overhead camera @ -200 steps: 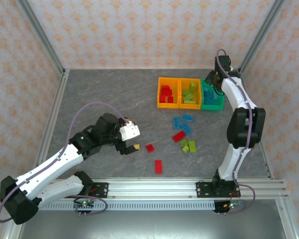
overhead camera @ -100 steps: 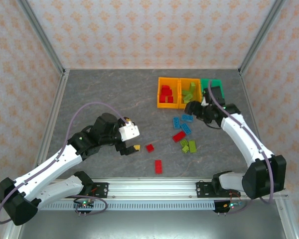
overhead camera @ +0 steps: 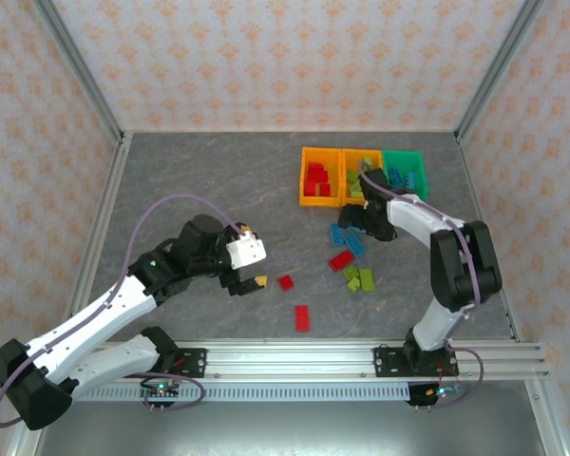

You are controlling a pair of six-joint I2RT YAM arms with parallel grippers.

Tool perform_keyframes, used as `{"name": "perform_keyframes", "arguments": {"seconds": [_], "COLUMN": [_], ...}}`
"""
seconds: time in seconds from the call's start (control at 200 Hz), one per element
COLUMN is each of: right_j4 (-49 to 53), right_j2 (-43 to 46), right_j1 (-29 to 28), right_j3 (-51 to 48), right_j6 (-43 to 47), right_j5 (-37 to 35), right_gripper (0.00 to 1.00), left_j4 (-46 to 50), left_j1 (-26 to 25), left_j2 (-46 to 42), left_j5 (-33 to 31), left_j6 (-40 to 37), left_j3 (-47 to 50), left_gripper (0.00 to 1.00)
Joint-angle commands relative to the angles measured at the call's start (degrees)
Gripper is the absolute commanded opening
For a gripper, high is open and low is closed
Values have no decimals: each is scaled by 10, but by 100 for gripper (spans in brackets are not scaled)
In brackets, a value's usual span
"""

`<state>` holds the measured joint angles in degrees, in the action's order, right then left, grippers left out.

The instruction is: Sort the legos into containers by color

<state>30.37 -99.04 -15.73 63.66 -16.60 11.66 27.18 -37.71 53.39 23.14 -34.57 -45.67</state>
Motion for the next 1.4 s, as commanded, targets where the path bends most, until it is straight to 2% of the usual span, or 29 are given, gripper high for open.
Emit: {"name": "perform_keyframes", "arguments": {"seconds": [0.0,0.15,0.405,0.53,0.736,0.851,0.921,1.001,1.106,1.266,1.326,1.396], "right_j4": [-24,-35,-28,-21,-28,-56,-80,-80,-41,3,19,38], "right_j2": [-34,-69,-74,-29,100,177,188,152,50,-95,-132,-164], "right_j1": [0,6,6,6,12,55,98,144,186,218,219,218], "right_j3": [38,52,33,6,-53,-74,-69,-19,93,255,301,348], "right_j6": [18,8,-11,-19,-61,-94,-111,-104,-89,-100,-104,-113], "right_j5": [-36,-22,-20,-37,-66,-71,-73,-57,-42,0,11,18], "right_gripper": [99,95,70,65,57,52,52,52,51,49,53,67], "left_j4": [12,12,11,11,11,11,11,11,13,14,14,13], "left_j1": [5,6,5,5,5,5,5,5,5,5,5,5], "left_j2": [-11,-12,-11,-11,-11,-11,-10,-9,-9,-13,-14,-14], "left_j5": [-16,-20,-19,-16,-16,-13,-12,-10,-9,-14,-16,-17], "left_j6": [-9,-11,-11,-11,-12,-12,-11,-10,-11,-12,-11,-12], "left_j3": [-10,-7,-7,-8,-8,-8,-9,-9,-11,-10,-9,-7], "left_gripper": [100,100,100,100,100,100,100,100,100,100,100,100]}}
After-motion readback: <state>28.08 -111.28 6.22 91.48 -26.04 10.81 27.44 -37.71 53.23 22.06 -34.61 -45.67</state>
